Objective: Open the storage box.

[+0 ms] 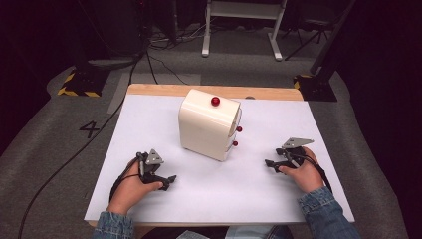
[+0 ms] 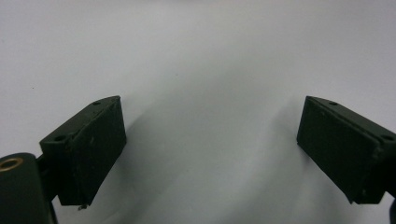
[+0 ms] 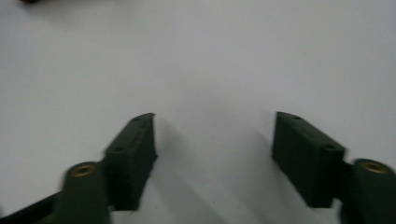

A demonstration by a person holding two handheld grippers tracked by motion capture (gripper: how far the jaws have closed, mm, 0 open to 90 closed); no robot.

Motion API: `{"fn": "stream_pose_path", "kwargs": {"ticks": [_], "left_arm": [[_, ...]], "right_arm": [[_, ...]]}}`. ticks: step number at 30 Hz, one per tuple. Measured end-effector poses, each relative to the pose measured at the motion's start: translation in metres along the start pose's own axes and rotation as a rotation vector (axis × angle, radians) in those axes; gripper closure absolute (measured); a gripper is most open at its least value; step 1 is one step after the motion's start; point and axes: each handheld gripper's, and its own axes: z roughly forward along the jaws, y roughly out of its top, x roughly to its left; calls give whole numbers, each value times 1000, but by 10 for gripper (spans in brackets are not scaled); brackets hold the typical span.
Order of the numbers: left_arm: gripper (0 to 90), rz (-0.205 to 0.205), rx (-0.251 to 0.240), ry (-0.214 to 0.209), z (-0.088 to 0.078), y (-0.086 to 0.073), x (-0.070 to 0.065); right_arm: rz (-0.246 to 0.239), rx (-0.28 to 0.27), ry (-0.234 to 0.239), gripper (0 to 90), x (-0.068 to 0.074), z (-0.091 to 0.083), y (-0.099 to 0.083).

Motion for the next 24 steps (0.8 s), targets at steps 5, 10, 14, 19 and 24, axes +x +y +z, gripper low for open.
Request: {"fn": "stream_pose_path", "kwargs": {"ticks": [5, 10, 14, 19, 24], "left_arm": [[80, 5, -3, 6, 0, 0, -1], [80, 2, -4, 10, 0, -1, -1], [81, 2, -5, 10, 0, -1, -1], [79, -1, -5, 4, 0, -1, -1], [76, -2, -1, -5, 0, 0, 0]], "right_arm": [[-59, -11, 42, 436, 3, -4, 9], [-109, -55, 81, 490, 11, -8, 26], [-136, -90, 122, 520, 14, -8, 39], [-150, -134, 188, 557, 19, -3, 50], [-144, -176, 235, 590, 23, 10, 58]]}}
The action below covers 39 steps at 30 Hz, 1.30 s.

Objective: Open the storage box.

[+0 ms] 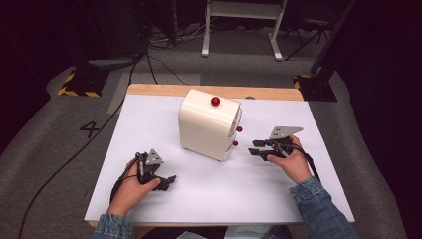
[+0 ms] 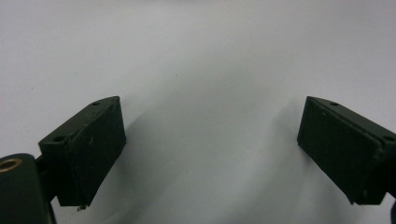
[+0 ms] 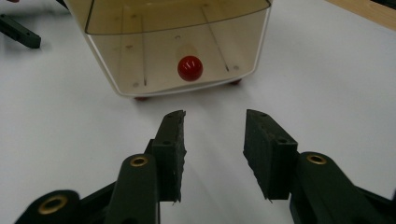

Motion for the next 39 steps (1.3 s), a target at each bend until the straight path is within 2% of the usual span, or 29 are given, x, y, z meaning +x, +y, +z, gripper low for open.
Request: {"fn": "stream_pose_path", "kwargs": {"ticks": [2, 4, 9, 12, 14, 16, 23, 30, 39], "left_arm": [[74, -4, 0, -4, 0, 0, 0], [70, -4, 0, -7, 0, 0, 0], [60, -5, 1, -13, 1, 0, 0], [60, -5, 1, -11, 1, 0, 0], [60, -5, 1, -11, 1, 0, 0], [60, -6, 1, -11, 1, 0, 0], [59, -5, 1, -10, 1, 0, 0], [59, -5, 2, -11, 1, 0, 0], [48, 3, 3, -9, 1, 0, -1]], "right_arm": [[-12, 1, 8, 595, 1, 7, 2], [-46, 5, 12, 602, 2, 14, 5], [-74, -11, 35, 662, 3, 28, 13], [-74, -26, 69, 683, 5, 34, 15], [-82, -11, 70, 695, 4, 38, 14], [-86, -20, 72, 702, 4, 41, 14], [-112, -16, 67, 737, 3, 46, 18], [-116, -29, 67, 745, 3, 44, 17], [-84, -37, 59, 746, 3, 29, 12]]}}
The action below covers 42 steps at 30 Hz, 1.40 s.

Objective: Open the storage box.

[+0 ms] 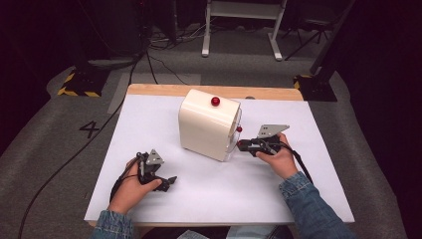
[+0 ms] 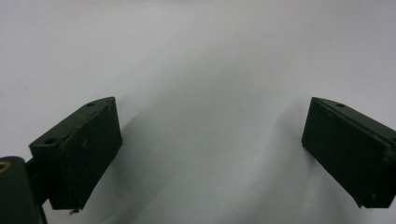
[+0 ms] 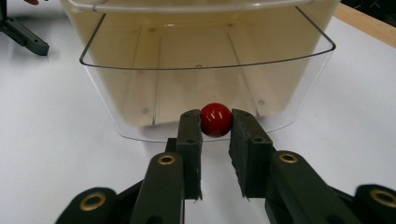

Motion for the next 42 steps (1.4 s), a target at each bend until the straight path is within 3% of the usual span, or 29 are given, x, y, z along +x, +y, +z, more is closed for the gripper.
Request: {"fn": "stream_pose_path", "kwargs": {"ticks": [22, 34, 42], "left_arm": [[47, 5, 2, 5, 0, 0, -1], [47, 6, 4, 0, 0, 0, 0], [47, 4, 4, -1, 0, 0, 0]], "right_arm": [[59, -20, -54, 745, 7, -50, -29], [83, -9, -58, 744, 7, -62, -43], [86, 50, -67, 741, 4, -61, -52]]}}
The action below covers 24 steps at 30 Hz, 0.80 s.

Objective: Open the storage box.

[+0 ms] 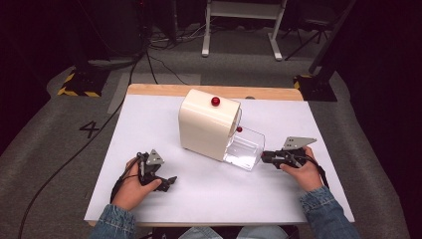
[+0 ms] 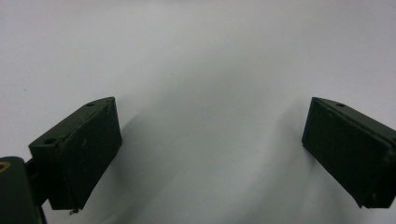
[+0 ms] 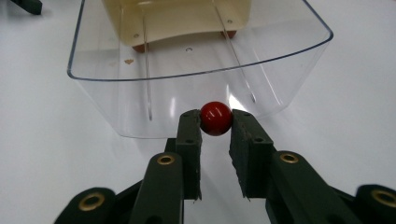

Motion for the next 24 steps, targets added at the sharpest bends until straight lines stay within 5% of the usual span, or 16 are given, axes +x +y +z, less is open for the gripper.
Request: {"fn": "stream_pose_path", "kwargs": {"ticks": [15, 24], "left_arm": [[39, -2, 2, -7, 0, 0, 0], [37, 1, 1, -5, 0, 0, 0]], "right_arm": [[2, 62, -17, 676, -2, -1, -10], [-7, -23, -31, 648, 5, -25, 7]]}}
